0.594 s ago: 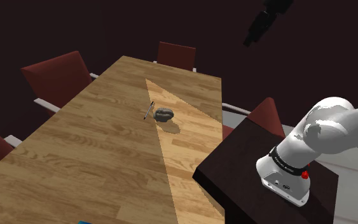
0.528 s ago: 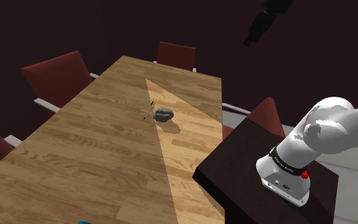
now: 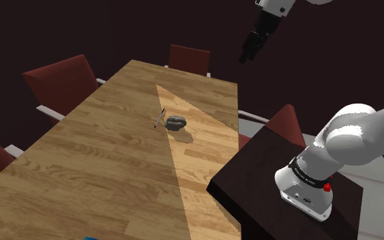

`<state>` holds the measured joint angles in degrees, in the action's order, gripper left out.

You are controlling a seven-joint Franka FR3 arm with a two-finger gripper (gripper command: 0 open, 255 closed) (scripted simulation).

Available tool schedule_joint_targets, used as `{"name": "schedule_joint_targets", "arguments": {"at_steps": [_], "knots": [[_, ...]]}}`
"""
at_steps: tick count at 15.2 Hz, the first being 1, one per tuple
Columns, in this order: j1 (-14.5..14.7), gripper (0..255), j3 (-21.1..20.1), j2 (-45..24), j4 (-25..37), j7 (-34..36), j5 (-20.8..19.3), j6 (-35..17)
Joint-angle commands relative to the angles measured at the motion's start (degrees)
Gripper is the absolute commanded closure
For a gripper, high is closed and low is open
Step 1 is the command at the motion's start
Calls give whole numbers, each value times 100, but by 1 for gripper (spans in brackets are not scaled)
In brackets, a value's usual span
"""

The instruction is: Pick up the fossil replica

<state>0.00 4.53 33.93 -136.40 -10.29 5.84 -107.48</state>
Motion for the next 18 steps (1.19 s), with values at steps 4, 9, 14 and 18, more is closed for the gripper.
{"name": "schedule_joint_targets", "arguments": {"at_steps": [4, 9, 14, 18], "knots": [[138, 0, 225, -1055, 161, -345, 344, -518], [273, 0, 399, -2186, 458, -776, 815, -930], [351, 0, 471, -3361, 921, -1254, 1382, -1169], [340, 0, 426, -4310, 1404, -1610, 1839, -1237]]}}
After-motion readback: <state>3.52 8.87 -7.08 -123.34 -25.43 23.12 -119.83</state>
